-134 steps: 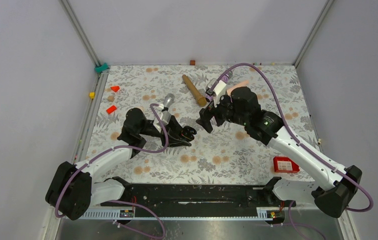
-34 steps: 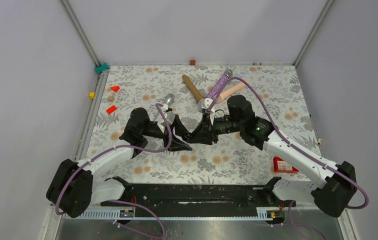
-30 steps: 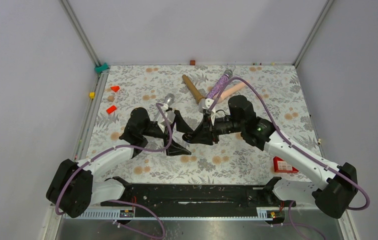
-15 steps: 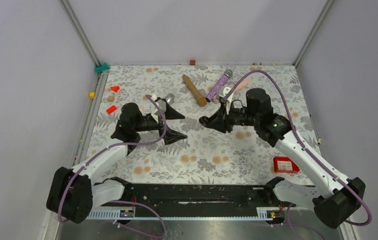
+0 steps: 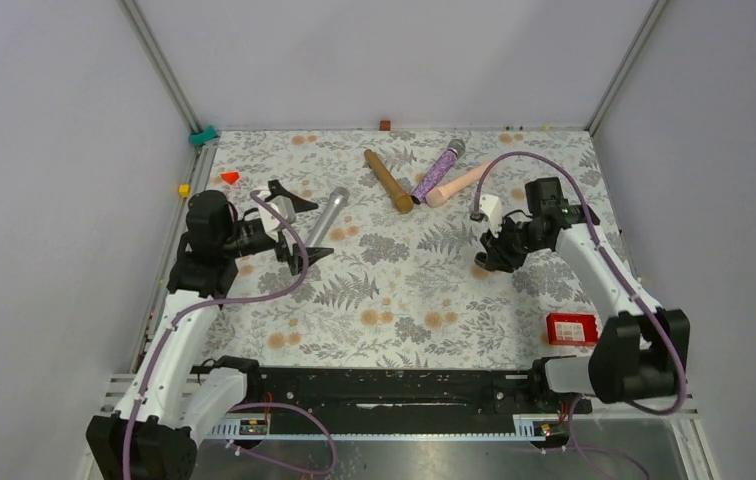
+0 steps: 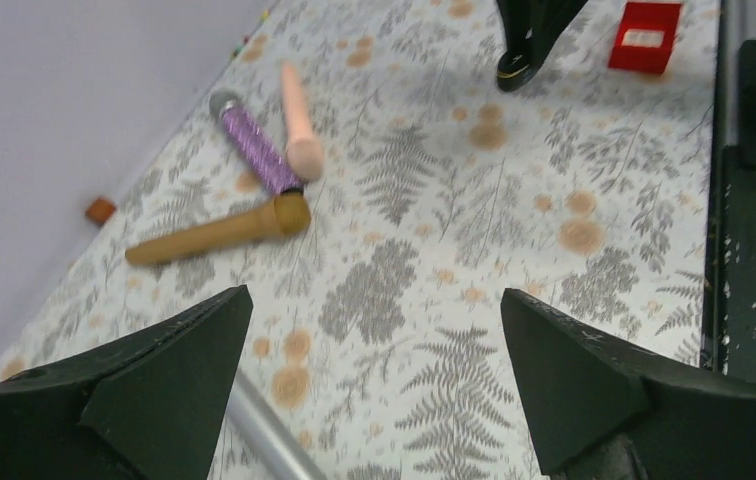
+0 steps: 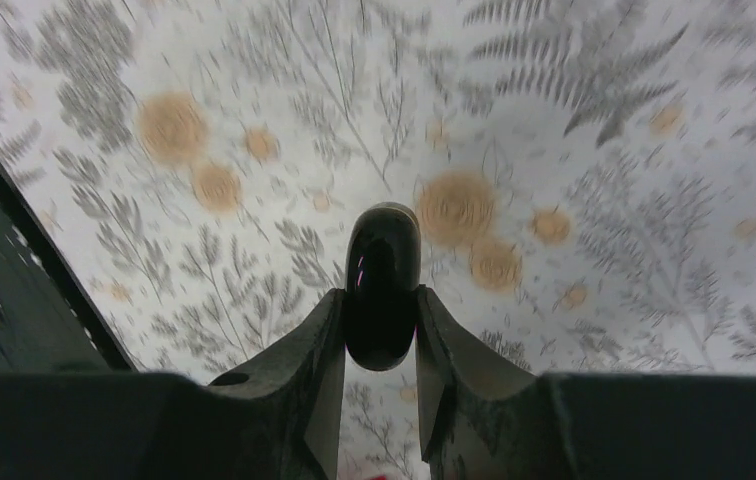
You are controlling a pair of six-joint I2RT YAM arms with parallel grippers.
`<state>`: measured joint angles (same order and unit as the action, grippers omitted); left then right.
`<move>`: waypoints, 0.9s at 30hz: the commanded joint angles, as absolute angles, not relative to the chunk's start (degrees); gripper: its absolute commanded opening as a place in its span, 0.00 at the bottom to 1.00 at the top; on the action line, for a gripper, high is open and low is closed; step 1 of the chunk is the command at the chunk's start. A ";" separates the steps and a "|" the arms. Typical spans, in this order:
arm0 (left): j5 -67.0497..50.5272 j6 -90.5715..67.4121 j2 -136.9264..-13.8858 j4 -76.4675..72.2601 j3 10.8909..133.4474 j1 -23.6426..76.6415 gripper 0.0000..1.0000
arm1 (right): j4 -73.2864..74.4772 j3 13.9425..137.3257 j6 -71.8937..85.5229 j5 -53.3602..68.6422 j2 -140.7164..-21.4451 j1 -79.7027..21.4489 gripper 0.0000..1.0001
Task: Insert the wireless bluetooth earbuds into the charging case
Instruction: Place the charging case at the center of the board.
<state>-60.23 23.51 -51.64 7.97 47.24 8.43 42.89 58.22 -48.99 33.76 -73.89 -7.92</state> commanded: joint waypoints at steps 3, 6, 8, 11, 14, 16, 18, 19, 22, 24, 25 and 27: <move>-53.97 32.37 -48.09 20.44 45.45 4.78 0.98 | 50.77 56.72 -65.99 25.13 -83.22 -3.17 0.00; -52.72 33.06 -45.42 21.00 42.52 3.87 0.98 | 47.64 54.66 -67.61 24.87 -84.81 -2.24 0.00; -53.04 32.41 -43.67 20.22 40.61 3.54 0.99 | 45.16 53.67 -67.63 24.89 -86.12 -2.07 0.00; -53.45 31.66 -42.04 20.03 39.07 3.41 0.99 | 43.23 54.73 -65.75 25.01 -89.23 -2.02 0.00; -52.35 31.24 -41.34 20.89 39.17 3.14 0.99 | 41.93 56.24 -63.91 25.22 -91.95 -2.02 0.03; -52.70 30.58 -41.30 20.91 39.28 2.61 0.99 | 41.16 56.87 -63.15 25.24 -93.35 -2.02 0.15; -53.64 30.34 -41.31 21.13 39.22 2.10 0.99 | 40.42 57.42 -62.19 24.58 -94.31 -1.98 0.32; -53.93 30.29 -41.31 21.18 39.17 1.89 0.99 | 39.65 57.35 -61.94 23.68 -94.56 -2.02 0.37; -54.41 30.21 -41.54 21.19 39.07 1.44 0.99 | 35.71 56.58 -59.99 21.22 -94.45 -1.92 0.48; -54.47 29.79 -42.01 21.18 39.20 1.20 0.99 | 33.88 56.62 -58.73 20.28 -93.71 -1.82 0.56; -54.59 29.61 -42.15 21.14 39.24 1.03 0.99 | 33.43 56.93 -58.23 20.08 -93.35 -1.78 0.59; -54.91 29.35 -42.40 21.18 39.30 0.70 0.99 | 33.40 57.66 -57.68 19.95 -92.71 -1.75 0.66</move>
<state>-53.80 30.00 -42.17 21.58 38.85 1.48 36.32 56.14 -60.07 21.82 -94.28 -2.07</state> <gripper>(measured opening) 0.985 0.600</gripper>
